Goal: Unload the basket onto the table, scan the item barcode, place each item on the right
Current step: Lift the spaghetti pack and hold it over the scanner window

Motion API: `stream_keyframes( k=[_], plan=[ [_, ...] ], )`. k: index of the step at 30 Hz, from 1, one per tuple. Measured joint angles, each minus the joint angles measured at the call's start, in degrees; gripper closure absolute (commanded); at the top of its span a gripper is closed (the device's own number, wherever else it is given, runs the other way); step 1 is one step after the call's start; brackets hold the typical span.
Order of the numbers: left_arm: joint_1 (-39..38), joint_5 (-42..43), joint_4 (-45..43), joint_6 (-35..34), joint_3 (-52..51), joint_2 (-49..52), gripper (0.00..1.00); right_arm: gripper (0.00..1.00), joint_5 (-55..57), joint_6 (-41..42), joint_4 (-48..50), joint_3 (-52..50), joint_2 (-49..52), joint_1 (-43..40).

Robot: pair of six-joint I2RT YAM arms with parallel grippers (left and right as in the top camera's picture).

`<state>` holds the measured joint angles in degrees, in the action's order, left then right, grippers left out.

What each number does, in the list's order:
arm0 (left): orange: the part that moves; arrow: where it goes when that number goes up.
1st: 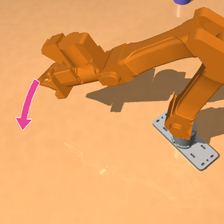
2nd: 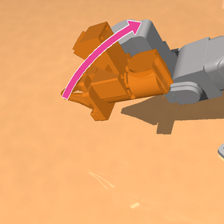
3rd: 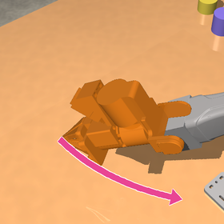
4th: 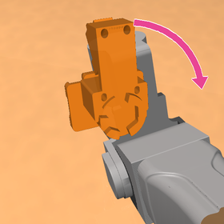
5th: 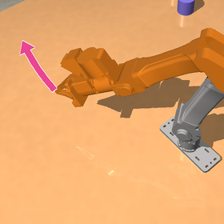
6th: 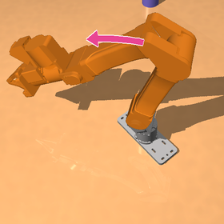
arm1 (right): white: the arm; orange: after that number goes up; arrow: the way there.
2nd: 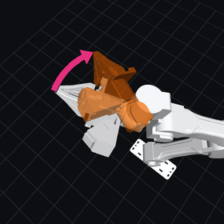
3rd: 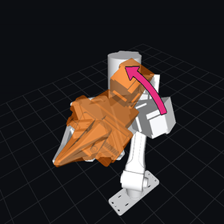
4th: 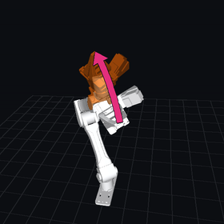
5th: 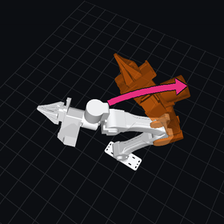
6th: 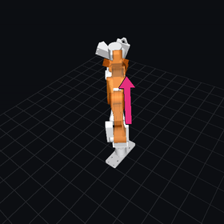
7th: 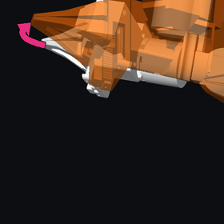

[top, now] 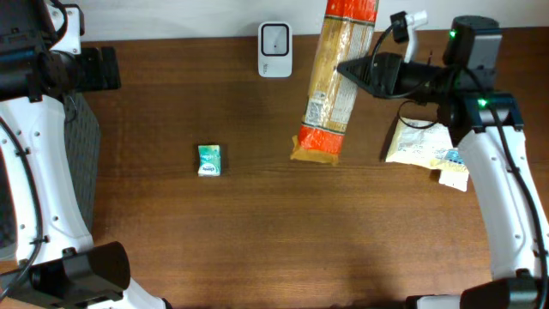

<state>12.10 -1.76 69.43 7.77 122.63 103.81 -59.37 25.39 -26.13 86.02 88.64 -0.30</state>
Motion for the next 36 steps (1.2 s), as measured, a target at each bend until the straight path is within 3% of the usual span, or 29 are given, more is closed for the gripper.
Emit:
stream_keyframes(
  k=[3,5,8,10,14,17,22,27,33,36],
  plan=[
    [0.0,0.0,0.0,0.0,0.0,0.0,0.01,0.96,6.6,2.1,0.3,0.0,-0.1,1.7],
    [0.0,0.0,0.0,0.0,0.0,0.0,0.01,0.96,20.1,-0.1,-2.6,0.0,-0.1,8.0],
    [0.0,0.0,0.0,0.0,0.0,0.0,0.01,0.96,43.8,-10.0,-3.5,-0.1,-0.1,21.6],
    [0.0,0.0,0.0,0.0,0.0,0.0,0.01,0.96,63.8,-21.3,2.3,-0.1,1.7,31.3],
    [0.0,0.0,0.0,0.0,0.0,0.0,0.01,0.96,78.0,-42.5,16.3,0.0,12.6,35.5],
    [0.0,0.0,-0.2,0.0,0.0,0.0,0.01,0.96,82.5,-61.5,34.4,-0.4,23.8,35.5],
    [0.0,0.0,0.0,0.0,0.0,0.0,0.01,0.96,84.0,-85.2,60.8,-0.8,35.0,34.8],
    [0.0,0.0,0.0,0.0,0.0,0.0,0.01,0.96,77.1,-90.4,72.4,-0.8,38.2,30.0],
    [0.0,0.0,0.0,0.0,0.0,0.0,0.01,0.96,69.9,-92.9,72.6,6.9,43.1,28.3],
    [0.0,0.0,-0.1,0.0,0.0,0.0,0.01,0.96,66.8,-96.2,67.1,10.2,45.7,28.1]
  ],
)
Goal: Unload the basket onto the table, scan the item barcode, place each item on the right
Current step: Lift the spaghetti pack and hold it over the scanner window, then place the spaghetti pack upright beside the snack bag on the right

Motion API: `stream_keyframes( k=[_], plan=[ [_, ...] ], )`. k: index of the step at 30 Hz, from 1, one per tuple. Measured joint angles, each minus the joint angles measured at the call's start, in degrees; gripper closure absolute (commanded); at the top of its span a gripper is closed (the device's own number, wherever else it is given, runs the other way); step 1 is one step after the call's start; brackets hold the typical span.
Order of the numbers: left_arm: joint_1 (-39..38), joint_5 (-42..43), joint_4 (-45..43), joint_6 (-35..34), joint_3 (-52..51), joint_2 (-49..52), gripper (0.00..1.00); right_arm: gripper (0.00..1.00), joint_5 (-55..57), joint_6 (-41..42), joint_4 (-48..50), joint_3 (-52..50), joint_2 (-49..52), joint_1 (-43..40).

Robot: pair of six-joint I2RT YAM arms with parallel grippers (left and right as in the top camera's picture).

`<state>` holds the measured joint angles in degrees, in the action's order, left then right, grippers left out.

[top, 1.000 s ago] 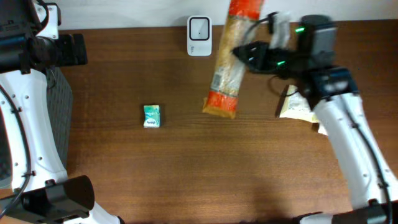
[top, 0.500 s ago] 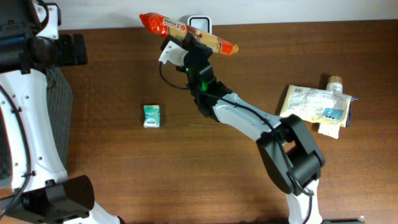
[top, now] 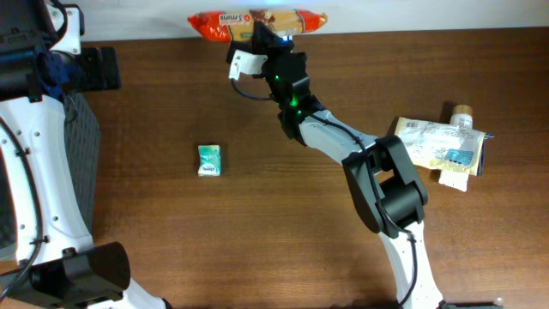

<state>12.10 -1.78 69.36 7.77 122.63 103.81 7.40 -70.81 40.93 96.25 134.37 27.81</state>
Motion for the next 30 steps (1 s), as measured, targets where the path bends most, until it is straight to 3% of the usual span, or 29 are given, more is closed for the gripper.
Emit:
stream_keyframes(
  k=[18,20,23,25,28,30],
  plan=[
    [0.0,0.0,0.1,0.0,0.0,0.0,0.01,0.96,-1.9,-5.6,-3.8,0.2,3.9,-1.1],
    [0.0,0.0,0.1,0.0,0.0,0.0,0.01,0.96,1.8,-3.7,-11.3,0.4,2.3,-0.3],
    [0.0,0.0,0.0,0.0,0.0,0.0,0.01,0.96,5.7,7.3,-35.9,0.5,-9.1,0.2],
    [0.0,0.0,0.0,0.0,0.0,0.0,0.01,0.96,6.2,16.4,-46.0,0.6,-16.5,0.0],
    [0.0,0.0,0.0,0.0,0.0,0.0,0.01,0.96,4.8,39.7,-66.7,2.0,-33.6,-1.4],
    [0.0,0.0,0.0,0.0,0.0,0.0,0.01,0.96,2.3,56.9,-84.4,3.3,-37.0,-5.4]
  ],
)
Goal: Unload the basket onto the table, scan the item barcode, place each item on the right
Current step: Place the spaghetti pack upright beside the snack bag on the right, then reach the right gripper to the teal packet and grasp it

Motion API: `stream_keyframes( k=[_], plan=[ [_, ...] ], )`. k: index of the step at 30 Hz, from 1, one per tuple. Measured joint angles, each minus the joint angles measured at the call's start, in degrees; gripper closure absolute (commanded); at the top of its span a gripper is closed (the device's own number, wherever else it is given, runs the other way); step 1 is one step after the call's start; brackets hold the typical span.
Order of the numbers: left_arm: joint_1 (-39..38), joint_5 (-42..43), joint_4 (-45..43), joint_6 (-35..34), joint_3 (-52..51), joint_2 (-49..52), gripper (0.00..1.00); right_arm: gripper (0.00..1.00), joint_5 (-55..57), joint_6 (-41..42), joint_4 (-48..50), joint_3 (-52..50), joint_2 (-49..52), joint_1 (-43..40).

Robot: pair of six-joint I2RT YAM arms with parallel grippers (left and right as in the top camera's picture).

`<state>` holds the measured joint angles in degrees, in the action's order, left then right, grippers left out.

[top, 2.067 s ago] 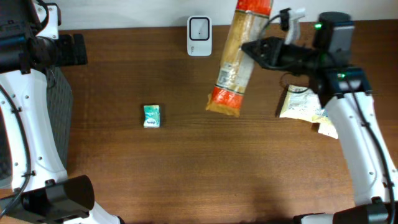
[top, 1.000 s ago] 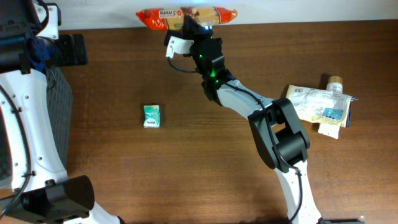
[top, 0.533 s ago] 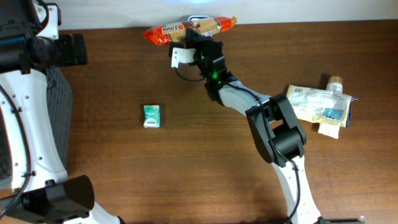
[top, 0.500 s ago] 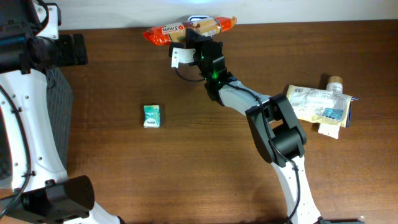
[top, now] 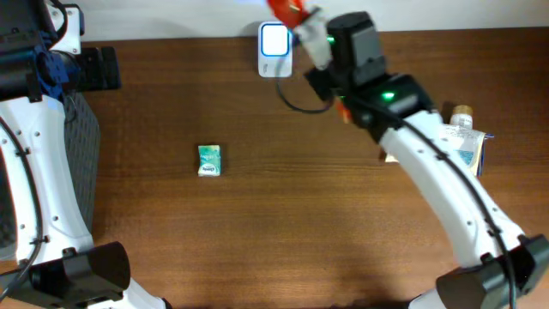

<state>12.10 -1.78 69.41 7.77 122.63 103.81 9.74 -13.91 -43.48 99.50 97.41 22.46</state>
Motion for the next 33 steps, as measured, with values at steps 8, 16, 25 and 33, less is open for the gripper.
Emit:
stream_keyframes(
  k=[8,16,25,33],
  plan=[
    [0.0,0.0,0.0,0.0,0.0,0.0,0.01,0.89,-13.4,15.4,-14.2,-7.5,8.0,-19.1],
    [0.0,0.0,0.0,0.0,0.0,0.0,0.01,0.16,-15.1,12.6,-17.0,-7.5,10.7,-28.3],
    [0.0,0.0,0.0,0.0,0.0,0.0,0.01,0.43,-41.4,25.1,3.1,-2.2,13.9,-2.8],
    [0.0,0.0,0.0,0.0,0.0,0.0,0.01,0.57,-24.1,37.7,23.6,-2.2,30.9,22.3]
  ],
)
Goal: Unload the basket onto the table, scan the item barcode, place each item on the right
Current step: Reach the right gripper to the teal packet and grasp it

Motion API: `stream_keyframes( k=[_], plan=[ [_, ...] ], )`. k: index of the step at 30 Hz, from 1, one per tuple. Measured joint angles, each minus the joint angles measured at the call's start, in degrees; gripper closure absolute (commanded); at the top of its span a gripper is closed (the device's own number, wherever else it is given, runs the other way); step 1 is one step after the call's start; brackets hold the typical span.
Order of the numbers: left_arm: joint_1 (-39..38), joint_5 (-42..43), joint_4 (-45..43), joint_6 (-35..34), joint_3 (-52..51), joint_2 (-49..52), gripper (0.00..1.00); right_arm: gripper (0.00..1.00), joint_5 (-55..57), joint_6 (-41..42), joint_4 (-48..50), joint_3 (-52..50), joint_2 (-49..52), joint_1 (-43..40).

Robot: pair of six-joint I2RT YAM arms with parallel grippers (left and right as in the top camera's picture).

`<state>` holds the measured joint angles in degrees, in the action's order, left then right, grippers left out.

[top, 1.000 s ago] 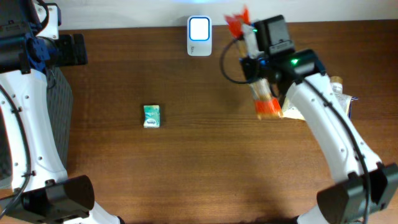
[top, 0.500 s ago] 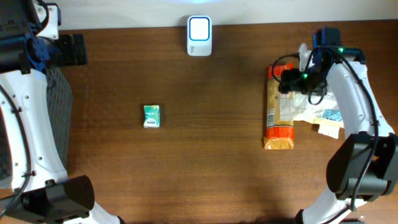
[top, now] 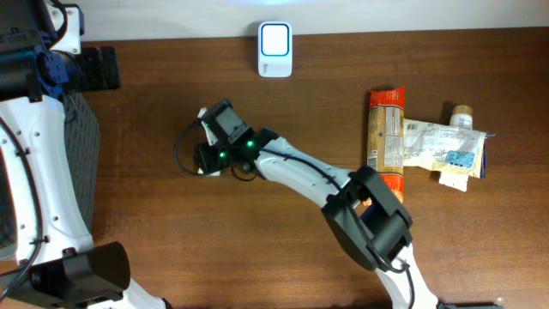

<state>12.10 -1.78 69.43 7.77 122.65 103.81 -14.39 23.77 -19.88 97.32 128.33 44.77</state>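
Note:
The white barcode scanner (top: pixel 274 39) stands at the table's back edge with its screen lit. The long orange pasta packet (top: pixel 385 137) lies flat on the table at the right, lengthwise towards me. My right arm reaches far across to the left. Its gripper (top: pixel 204 160) is low over the spot of the small green packet, which the gripper head hides. Whether the fingers hold anything cannot be told from above. My left gripper (top: pixel 101 69) stays at the far left back edge, away from all items.
A pale food pouch (top: pixel 442 146) and a small bottle (top: pixel 461 113) lie at the right, touching the pasta packet. The left arm's white links (top: pixel 34 172) run down the left edge. The right arm's links (top: pixel 300 172) cross the table's middle.
The pasta packet, held up beside the scanner, now lies on the table by the pouch. My right gripper has let it go and moved left, down to the green packet.
My right gripper held the pasta packet upright to the right of the scanner. Then it held the packet sideways above the scanner, then tilted close beside it with the screen lit. Now the packet lies at the right and the gripper is at the green packet.

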Motion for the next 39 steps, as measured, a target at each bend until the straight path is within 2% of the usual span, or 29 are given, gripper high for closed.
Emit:
stream_keyframes(
  k=[5,8,12,14,17,21,23,25,28,30,32,34,37,39],
  plan=[
    [0.0,0.0,0.0,0.0,0.0,0.0,0.01,0.62,7.1,0.3,-2.8,0.0,2.3,0.0],
    [0.0,0.0,0.0,0.0,0.0,0.0,0.01,0.62,7.7,0.3,-4.9,0.0,2.3,0.0],
    [0.0,0.0,0.0,0.0,0.0,0.0,0.01,0.67,5.4,2.1,-5.7,0.0,2.3,0.0],
    [0.0,0.0,0.0,0.0,0.0,0.0,0.01,0.77,3.9,3.8,-5.6,0.0,2.8,0.0],
    [0.0,0.0,0.0,0.0,0.0,0.0,0.01,0.96,0.6,6.1,-4.9,0.2,3.8,-0.2],
    [0.0,0.0,0.0,0.0,0.0,0.0,0.01,0.96,-2.6,7.3,-5.7,0.4,3.9,-1.2],
    [0.0,0.0,0.0,0.0,0.0,0.0,0.01,0.96,-8.5,4.9,-9.5,0.5,3.6,-3.1],
    [0.0,0.0,0.0,0.0,0.0,0.0,0.01,0.96,-18.1,-1.0,-15.9,0.1,2.5,-9.9],
    [0.0,0.0,0.0,0.0,0.0,0.0,0.01,0.96,-26.8,-14.3,-28.7,0.0,-1.3,-20.5],
    [0.0,0.0,0.0,0.0,0.0,0.0,0.01,0.96,-28.5,-24.5,-35.8,0.2,-2.7,-26.1],
    [0.0,0.0,0.0,0.0,0.0,0.0,0.01,0.96,-26.3,-33.8,-38.4,0.1,-2.7,-28.0],
    [0.0,0.0,0.0,0.0,0.0,0.0,0.01,0.96,-22.8,-37.3,-38.4,0.1,-2.7,-27.9],
    [0.0,0.0,0.0,0.0,0.0,0.0,0.01,0.96,-18.5,-38.1,-38.0,0.1,-2.7,-27.9],
    [0.0,0.0,0.0,0.0,0.0,0.0,0.01,0.96,-9.5,-33.2,-37.6,0.1,-2.7,-27.6]
  ],
)
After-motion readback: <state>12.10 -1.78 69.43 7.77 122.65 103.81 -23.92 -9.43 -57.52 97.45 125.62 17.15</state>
